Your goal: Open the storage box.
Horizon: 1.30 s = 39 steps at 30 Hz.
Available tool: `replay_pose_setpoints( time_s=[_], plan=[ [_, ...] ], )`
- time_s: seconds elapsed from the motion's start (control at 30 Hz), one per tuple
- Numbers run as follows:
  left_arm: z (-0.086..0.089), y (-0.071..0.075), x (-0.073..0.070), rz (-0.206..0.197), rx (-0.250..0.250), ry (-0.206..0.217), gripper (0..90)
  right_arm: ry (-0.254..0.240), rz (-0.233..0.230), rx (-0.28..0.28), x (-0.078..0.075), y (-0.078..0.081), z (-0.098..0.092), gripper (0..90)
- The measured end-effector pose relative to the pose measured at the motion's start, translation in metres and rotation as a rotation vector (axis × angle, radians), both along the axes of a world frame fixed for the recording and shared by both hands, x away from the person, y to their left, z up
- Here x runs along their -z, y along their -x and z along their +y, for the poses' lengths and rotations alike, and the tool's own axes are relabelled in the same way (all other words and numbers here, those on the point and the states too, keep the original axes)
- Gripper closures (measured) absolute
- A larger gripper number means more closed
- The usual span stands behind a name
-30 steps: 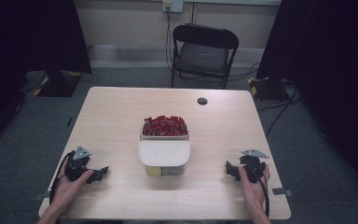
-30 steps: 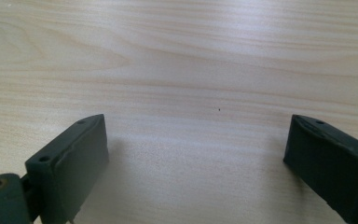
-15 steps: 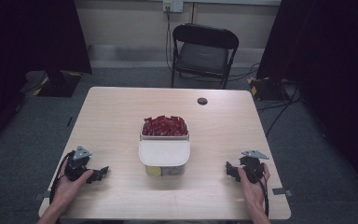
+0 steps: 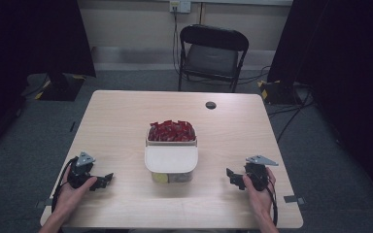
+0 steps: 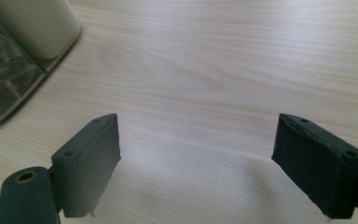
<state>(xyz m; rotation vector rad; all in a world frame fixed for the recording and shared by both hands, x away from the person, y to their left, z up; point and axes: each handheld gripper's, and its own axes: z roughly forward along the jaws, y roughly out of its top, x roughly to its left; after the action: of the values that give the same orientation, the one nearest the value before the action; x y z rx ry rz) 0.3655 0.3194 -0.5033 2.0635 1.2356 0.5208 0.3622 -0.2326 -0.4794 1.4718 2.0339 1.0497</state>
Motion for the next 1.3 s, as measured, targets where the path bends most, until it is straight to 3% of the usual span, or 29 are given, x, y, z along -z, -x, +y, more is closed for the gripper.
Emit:
replay_pose_setpoints(
  time_s=[0.5, 0.7, 1.03, 1.3],
  plan=[
    [0.000, 0.000, 0.000, 0.000, 0.000, 0.000, 0.8, -0.074, -0.100, -0.128, -0.037, 0.012, 0.023, 14.6],
    [0.000, 0.000, 0.000, 0.000, 0.000, 0.001, 0.8, -0.066, -0.136, -0.181, -0.045, 0.019, 0.036, 14.1],
    [0.000, 0.000, 0.000, 0.000, 0.001, 0.001, 0.8, -0.073, -0.126, -0.277, -0.052, 0.023, 0.061, 14.2],
    [0.000, 0.000, 0.000, 0.000, 0.000, 0.000, 0.8, -0.073, -0.122, -0.315, -0.049, 0.026, 0.077, 14.2]
  ],
)
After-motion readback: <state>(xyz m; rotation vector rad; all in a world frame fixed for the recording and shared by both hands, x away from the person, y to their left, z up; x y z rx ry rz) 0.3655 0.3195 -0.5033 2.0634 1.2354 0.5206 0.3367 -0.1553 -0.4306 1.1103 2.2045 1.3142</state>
